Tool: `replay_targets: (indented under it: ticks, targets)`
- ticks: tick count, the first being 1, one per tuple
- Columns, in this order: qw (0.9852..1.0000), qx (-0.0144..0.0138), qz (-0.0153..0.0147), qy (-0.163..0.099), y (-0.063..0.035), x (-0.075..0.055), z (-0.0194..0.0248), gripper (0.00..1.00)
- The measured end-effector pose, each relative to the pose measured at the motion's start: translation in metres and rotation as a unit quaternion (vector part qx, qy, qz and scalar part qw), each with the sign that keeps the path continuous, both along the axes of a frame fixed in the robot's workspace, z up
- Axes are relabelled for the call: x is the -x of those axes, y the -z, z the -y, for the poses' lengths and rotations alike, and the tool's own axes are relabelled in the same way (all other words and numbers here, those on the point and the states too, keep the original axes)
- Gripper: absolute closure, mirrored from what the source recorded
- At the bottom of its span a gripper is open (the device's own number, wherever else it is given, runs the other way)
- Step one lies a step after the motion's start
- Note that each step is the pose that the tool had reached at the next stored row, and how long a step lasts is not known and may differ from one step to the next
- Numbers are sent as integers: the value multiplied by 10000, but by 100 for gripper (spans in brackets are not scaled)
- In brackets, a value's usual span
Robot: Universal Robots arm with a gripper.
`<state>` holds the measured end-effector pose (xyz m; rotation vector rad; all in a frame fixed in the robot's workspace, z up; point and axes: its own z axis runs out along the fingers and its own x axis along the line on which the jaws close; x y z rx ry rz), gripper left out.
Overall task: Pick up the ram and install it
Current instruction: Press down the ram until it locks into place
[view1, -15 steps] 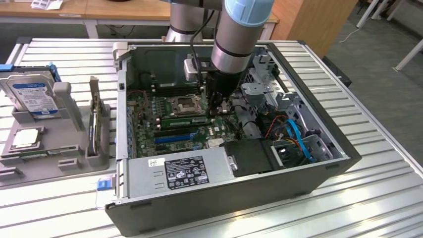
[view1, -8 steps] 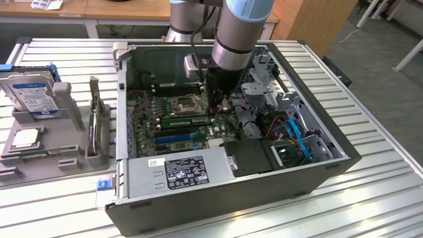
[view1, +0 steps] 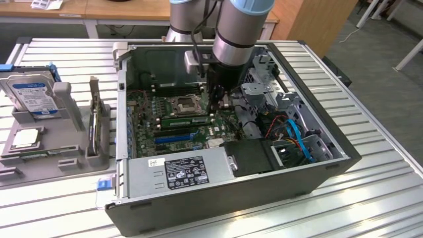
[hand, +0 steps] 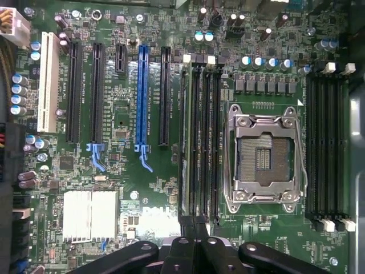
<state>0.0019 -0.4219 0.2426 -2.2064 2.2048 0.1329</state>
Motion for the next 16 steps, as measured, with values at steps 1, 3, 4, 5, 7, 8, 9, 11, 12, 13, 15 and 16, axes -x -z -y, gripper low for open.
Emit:
replay_targets:
  ticks: [1,3,4,5,7,8,9,11,12,13,15,16]
  targets:
    - [10000,0,0,0,-10,0,0,90]
    - [10000,0,0,0,-25,0,0,90]
    - [10000,0,0,0,-31,0,0,90]
    - [10000,0,0,0,-37,0,0,90]
    - [10000,0,0,0,-52,0,0,90]
    - [10000,0,0,0,-60,0,0,90]
    - [10000,0,0,0,-65,0,0,90]
    - [10000,-1,0,0,-65,0,-1,90]
    - [10000,-1,0,0,-65,0,0,90]
    - [10000,-1,0,0,-65,0,0,90]
    - [10000,0,0,-1,-66,1,0,90]
    - [10000,0,0,-1,-66,6,0,90]
